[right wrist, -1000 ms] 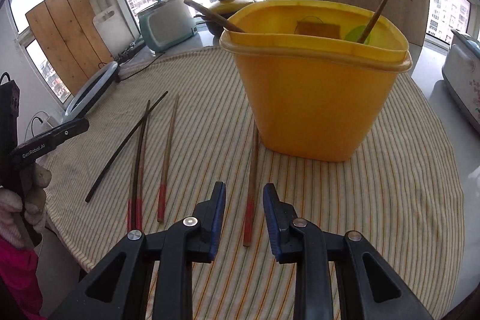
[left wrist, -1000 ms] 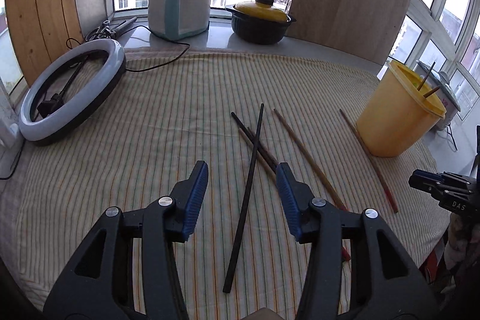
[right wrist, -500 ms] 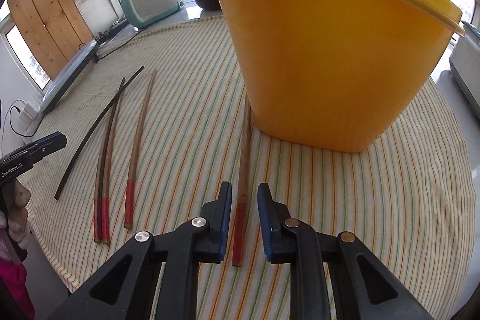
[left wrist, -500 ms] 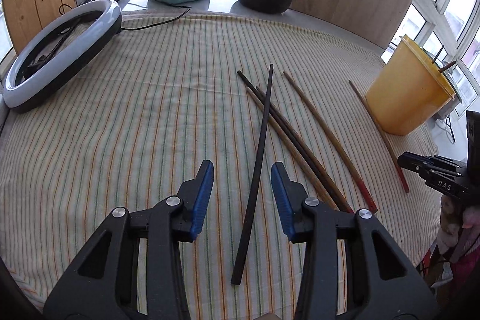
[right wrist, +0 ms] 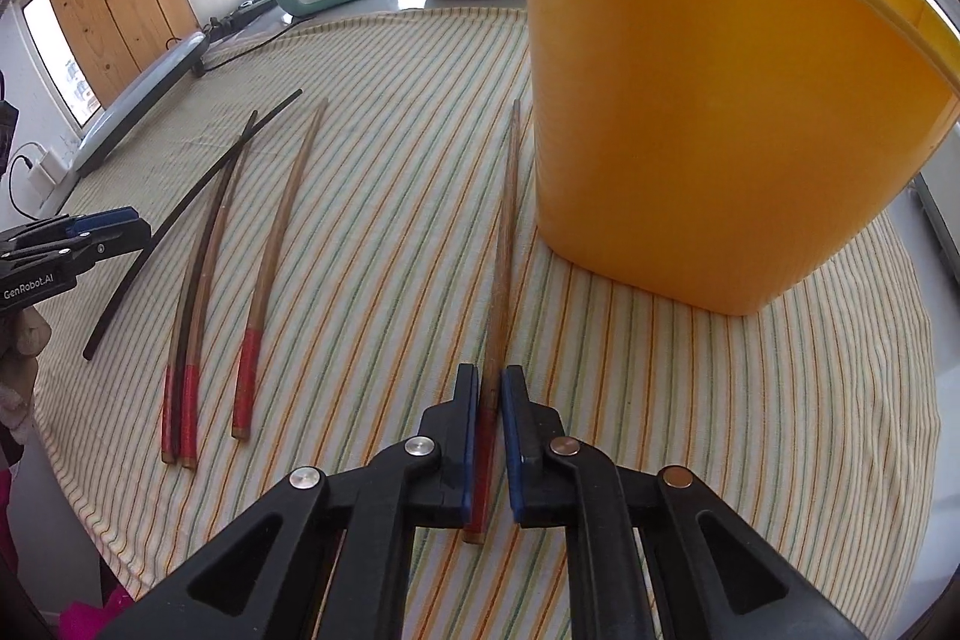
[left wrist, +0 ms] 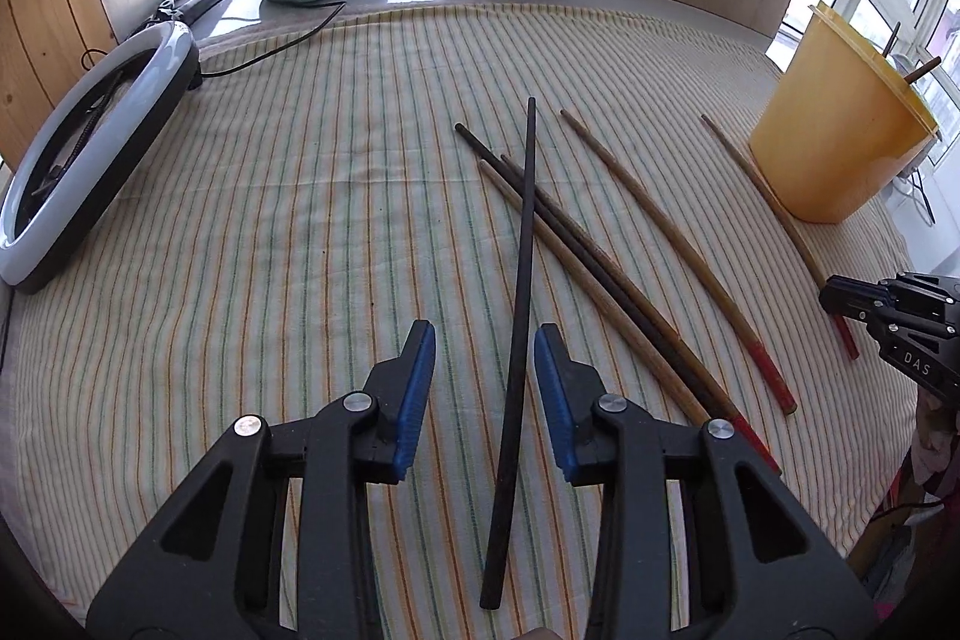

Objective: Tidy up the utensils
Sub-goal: 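Close the right tool on a red-tipped chopstick while the left tool closes on a black chopstick, then lift the red-tipped chopstick with the right tool while the left tool lifts the black chopstick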

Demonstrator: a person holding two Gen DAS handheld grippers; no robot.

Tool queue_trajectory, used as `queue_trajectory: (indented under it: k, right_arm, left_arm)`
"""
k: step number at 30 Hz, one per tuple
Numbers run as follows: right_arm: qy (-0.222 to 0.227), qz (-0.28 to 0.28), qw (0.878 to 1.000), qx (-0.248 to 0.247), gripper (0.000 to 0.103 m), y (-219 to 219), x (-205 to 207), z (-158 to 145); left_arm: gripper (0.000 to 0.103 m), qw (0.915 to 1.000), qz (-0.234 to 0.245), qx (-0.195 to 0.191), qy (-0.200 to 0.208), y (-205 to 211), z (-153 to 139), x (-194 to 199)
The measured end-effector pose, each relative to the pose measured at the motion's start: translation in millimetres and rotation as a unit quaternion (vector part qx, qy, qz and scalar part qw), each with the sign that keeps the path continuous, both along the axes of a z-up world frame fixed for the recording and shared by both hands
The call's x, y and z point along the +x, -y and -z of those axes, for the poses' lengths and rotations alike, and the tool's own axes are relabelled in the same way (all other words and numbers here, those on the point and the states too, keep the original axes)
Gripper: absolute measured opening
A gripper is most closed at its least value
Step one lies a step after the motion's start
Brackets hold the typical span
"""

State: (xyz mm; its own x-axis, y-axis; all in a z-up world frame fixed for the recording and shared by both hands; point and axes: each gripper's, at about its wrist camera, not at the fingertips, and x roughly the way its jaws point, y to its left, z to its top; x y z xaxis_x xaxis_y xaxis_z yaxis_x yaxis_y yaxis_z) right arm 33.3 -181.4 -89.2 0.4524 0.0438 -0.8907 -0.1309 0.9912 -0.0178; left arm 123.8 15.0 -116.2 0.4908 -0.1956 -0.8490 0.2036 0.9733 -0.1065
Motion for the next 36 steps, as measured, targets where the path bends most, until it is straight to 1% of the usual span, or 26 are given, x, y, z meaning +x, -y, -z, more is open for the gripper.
queue_trajectory:
  k: [4, 7, 8, 10, 11, 12, 14, 16, 18, 20, 22, 24, 27, 28, 29, 30, 31, 34, 36]
  right_arm:
    - [-0.006, -0.005, 1.000, 0.008, 0.005, -2.1, -2.8, -0.6]
    - [-0.013, -0.015, 1.000, 0.018, 0.005, -7.7, -7.7, -1.1]
    - [-0.014, -0.018, 1.000, 0.020, 0.005, -11.0, -10.0, -0.9]
    - [-0.017, -0.024, 0.999, 0.023, 0.005, -16.3, -13.3, -0.5]
    - [-0.019, -0.027, 0.999, 0.025, 0.005, -19.3, -15.2, -0.3]
    - [-0.021, -0.031, 0.999, 0.026, 0.005, -22.6, -16.2, -0.3]
    - [-0.026, -0.038, 0.998, 0.032, 0.005, -28.6, -17.2, 0.0]
    - [-0.031, -0.048, 0.998, 0.034, 0.005, -35.5, -17.7, 0.4]
    - [-0.035, -0.060, 0.997, 0.032, 0.006, -42.7, -17.7, 1.0]
    - [-0.041, -0.070, 0.996, 0.031, 0.013, -47.9, -16.9, 0.7]
    - [-0.047, -0.078, 0.995, 0.037, 0.018, -50.6, -14.7, -1.6]
    - [-0.040, -0.082, 0.995, 0.033, 0.018, -53.5, -9.8, -7.6]
    - [-0.025, -0.080, 0.996, 0.024, 0.018, -57.5, 2.9, -18.6]
    - [-0.023, -0.080, 0.996, 0.023, 0.018, -59.2, 9.2, -21.8]
    - [-0.024, -0.083, 0.996, 0.022, 0.018, -61.5, 15.7, -23.8]
    - [-0.024, -0.085, 0.996, 0.018, 0.018, -63.8, 22.8, -25.5]
    - [-0.025, -0.086, 0.996, 0.012, 0.018, -66.6, 29.6, -26.3]
    - [-0.038, -0.089, 0.995, -0.001, 0.018, -73.6, 50.5, -22.7]
    - [-0.052, -0.083, 0.995, -0.008, 0.018, -75.8, 63.0, -16.7]
  left_arm:
    - [0.035, 0.9999, 0.005, 0.010, -0.011, 3.1, 5.3, 6.5]
    - [0.035, 0.9998, 0.000, 0.006, -0.019, 1.6, 9.0, 10.7]
    - [0.033, 0.9999, -0.001, 0.005, -0.016, 1.7, 9.0, 11.3]
    - [0.022, 0.9998, -0.012, 0.005, -0.013, -0.1, 9.5, 12.9]
    - [0.013, 0.9997, -0.021, 0.002, -0.012, -2.7, 9.9, 13.4]
    - [0.009, 0.9995, -0.030, -0.005, -0.012, -6.1, 10.3, 13.7]
    - [0.006, 0.9987, -0.042, -0.025, -0.016, -13.3, 10.5, 13.6]
    - [0.005, 0.9979, -0.049, -0.037, -0.020, -18.4, 10.4, 10.9]
    - [0.005, 0.9976, -0.053, -0.039, -0.021, -21.3, 9.8, 6.1]
    - [0.005, 0.9975, -0.055, -0.039, -0.022, -24.1, 9.8, -0.1]
    - [0.005, 0.9978, -0.051, -0.034, -0.025, -25.3, 8.8, -6.4]
    - [0.005, 0.9983, -0.045, -0.025, -0.029, -25.9, 9.0, -11.3]
    - [0.006, 0.9981, -0.040, -0.025, -0.040, -27.0, 7.7, -9.8]
    - [0.007, 0.9982, -0.039, -0.022, -0.039, -26.9, 6.6, -7.6]
    - [0.013, 0.9984, -0.039, -0.018, -0.037, -26.4, 5.5, -5.1]
    - [0.022, 0.9985, -0.038, -0.016, -0.036, -26.0, 4.6, -1.9]
    - [0.024, 0.9986, -0.037, -0.016, -0.036, -25.6, 3.7, 3.1]
    - [0.024, 0.9989, -0.027, -0.014, -0.036, -21.4, 0.5, 16.7]
    - [0.024, 0.9990, -0.019, -0.006, -0.041, -18.3, 0.5, 27.3]
